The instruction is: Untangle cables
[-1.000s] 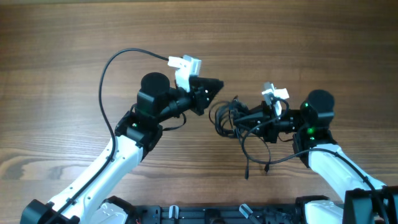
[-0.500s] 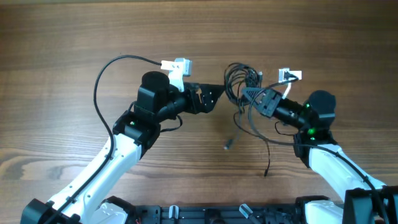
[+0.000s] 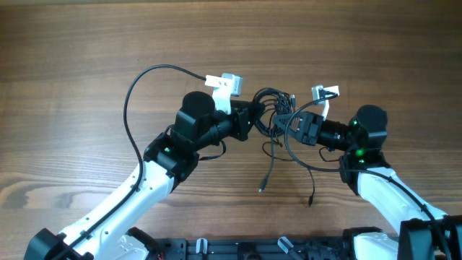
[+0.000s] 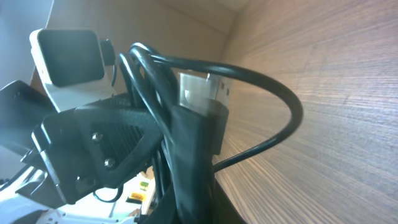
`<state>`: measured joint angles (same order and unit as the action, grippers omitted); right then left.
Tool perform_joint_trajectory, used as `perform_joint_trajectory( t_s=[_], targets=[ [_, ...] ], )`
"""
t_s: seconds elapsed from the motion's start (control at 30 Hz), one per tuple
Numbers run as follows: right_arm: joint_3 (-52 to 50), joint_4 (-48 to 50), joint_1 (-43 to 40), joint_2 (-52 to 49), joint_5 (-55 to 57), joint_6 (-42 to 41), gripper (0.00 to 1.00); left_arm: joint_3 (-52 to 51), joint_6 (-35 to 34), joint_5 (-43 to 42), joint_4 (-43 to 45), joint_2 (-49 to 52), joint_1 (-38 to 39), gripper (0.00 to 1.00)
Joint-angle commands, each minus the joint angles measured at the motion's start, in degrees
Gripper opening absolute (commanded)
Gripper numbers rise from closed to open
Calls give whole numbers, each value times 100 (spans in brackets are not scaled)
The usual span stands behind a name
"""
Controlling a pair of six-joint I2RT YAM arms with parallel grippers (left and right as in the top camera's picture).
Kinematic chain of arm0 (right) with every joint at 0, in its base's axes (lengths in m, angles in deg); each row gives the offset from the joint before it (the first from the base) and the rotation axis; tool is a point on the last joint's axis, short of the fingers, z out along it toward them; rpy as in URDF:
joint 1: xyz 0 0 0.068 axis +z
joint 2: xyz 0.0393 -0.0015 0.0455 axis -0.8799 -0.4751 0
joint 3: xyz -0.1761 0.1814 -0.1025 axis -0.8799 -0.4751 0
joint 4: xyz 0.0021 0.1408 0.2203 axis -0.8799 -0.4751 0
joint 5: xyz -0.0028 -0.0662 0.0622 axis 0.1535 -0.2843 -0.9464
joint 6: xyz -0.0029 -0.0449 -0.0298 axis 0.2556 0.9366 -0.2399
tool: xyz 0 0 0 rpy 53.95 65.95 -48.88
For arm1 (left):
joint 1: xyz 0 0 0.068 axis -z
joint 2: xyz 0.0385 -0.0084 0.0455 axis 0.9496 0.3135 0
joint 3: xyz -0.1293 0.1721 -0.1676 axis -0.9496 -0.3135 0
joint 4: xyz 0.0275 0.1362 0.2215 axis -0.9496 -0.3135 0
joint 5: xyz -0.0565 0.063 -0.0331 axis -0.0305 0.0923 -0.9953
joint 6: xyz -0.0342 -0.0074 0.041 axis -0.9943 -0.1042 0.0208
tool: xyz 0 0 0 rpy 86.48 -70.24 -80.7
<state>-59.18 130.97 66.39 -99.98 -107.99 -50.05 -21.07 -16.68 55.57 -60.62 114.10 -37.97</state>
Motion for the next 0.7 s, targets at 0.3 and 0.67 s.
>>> perform_joint_trajectory(
  t_s=[0.3, 0.67],
  targets=[
    [28, 22, -671, 11, -540, 1202, 41, 59, 72, -640, 24, -197, -623, 4],
    [28, 393, 184, 11, 468, 1362, 41, 59, 76, -1196, 120, -160, -175, 4]
  ],
)
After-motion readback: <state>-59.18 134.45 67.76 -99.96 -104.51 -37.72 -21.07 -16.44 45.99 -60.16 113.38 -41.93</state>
